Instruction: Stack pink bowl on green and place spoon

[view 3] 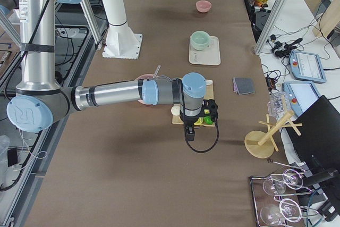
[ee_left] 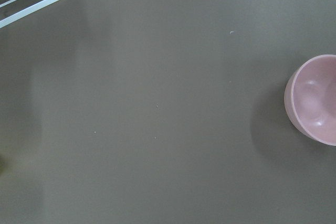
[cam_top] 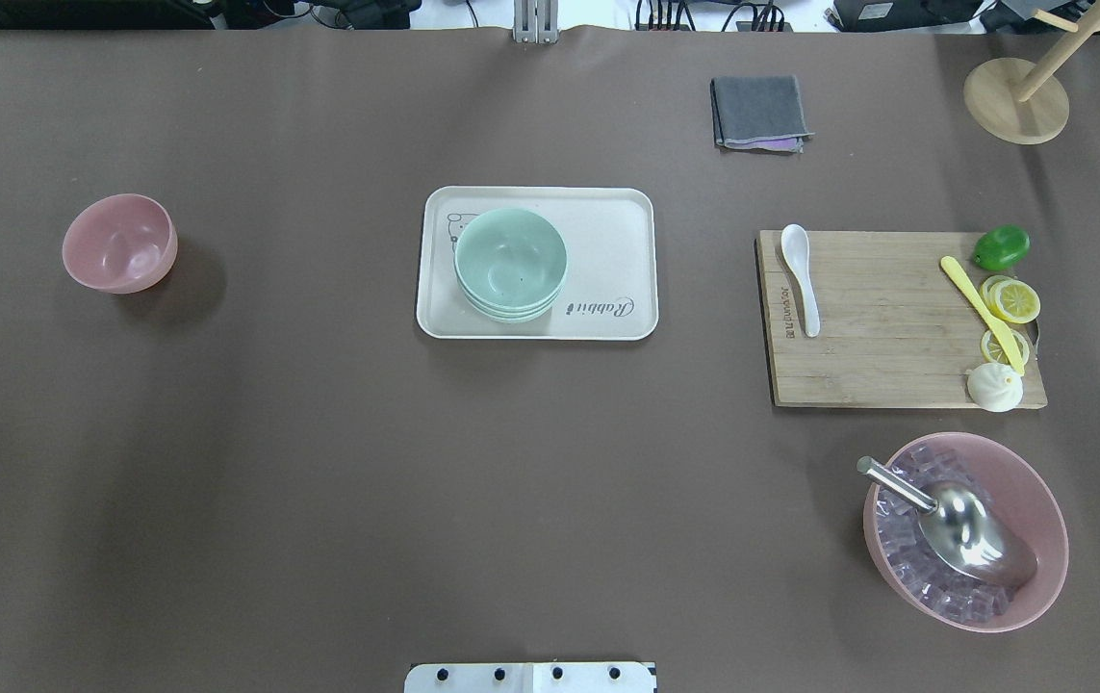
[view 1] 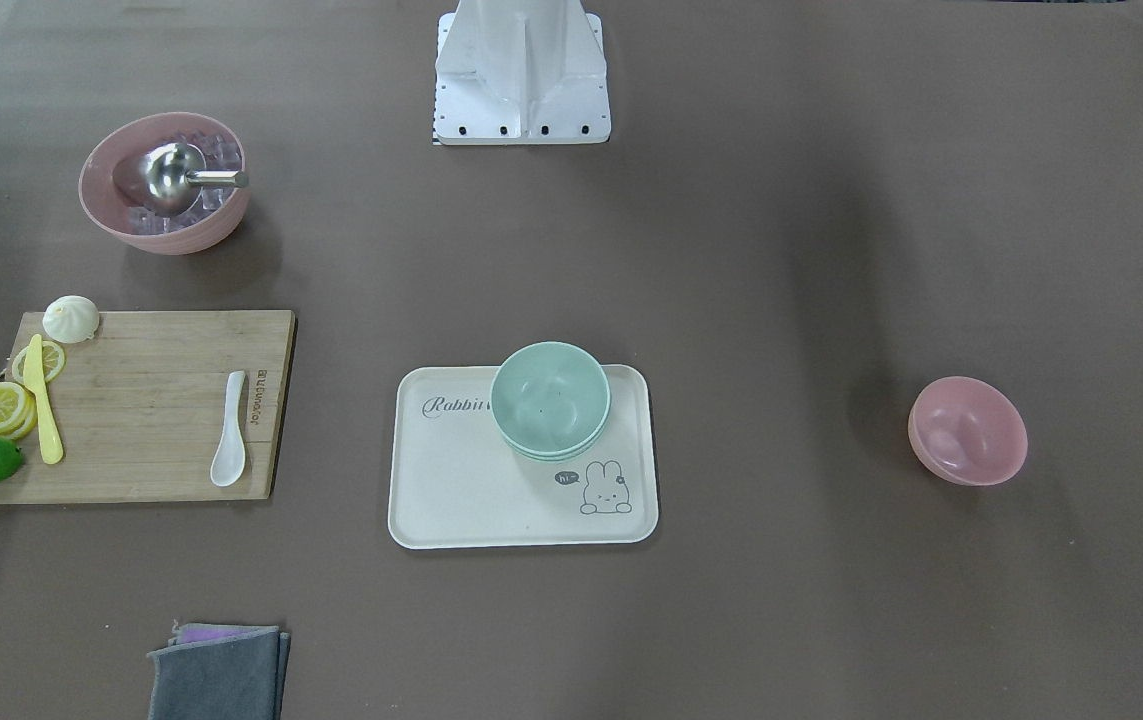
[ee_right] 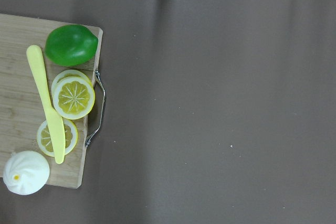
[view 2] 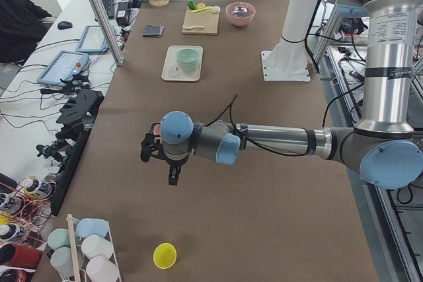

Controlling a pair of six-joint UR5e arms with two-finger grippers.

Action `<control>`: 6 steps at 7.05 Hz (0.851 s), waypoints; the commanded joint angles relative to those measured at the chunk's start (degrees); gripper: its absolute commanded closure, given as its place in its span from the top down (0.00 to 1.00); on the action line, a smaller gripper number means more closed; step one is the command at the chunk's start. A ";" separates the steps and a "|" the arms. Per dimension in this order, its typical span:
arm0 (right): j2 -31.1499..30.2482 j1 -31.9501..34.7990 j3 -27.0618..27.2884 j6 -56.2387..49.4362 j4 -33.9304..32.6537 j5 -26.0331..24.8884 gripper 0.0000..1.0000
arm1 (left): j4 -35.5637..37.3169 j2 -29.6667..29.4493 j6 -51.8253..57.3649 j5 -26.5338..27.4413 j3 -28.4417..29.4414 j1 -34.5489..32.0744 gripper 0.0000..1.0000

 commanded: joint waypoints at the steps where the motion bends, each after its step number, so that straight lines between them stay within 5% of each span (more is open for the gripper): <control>1: 0.00 -0.07 -0.24 0.13 0.00 0.00 1.00 | -2.49 -0.49 -1.68 -0.36 0.64 0.13 0.98; 4: 0.09 -0.16 -0.51 0.13 0.00 0.00 1.00 | -7.14 -10.92 -20.17 0.07 3.63 7.38 0.97; 6: 0.09 -0.16 -0.42 0.13 0.00 0.09 1.00 | -17.03 -12.61 -21.28 5.05 11.77 14.86 0.97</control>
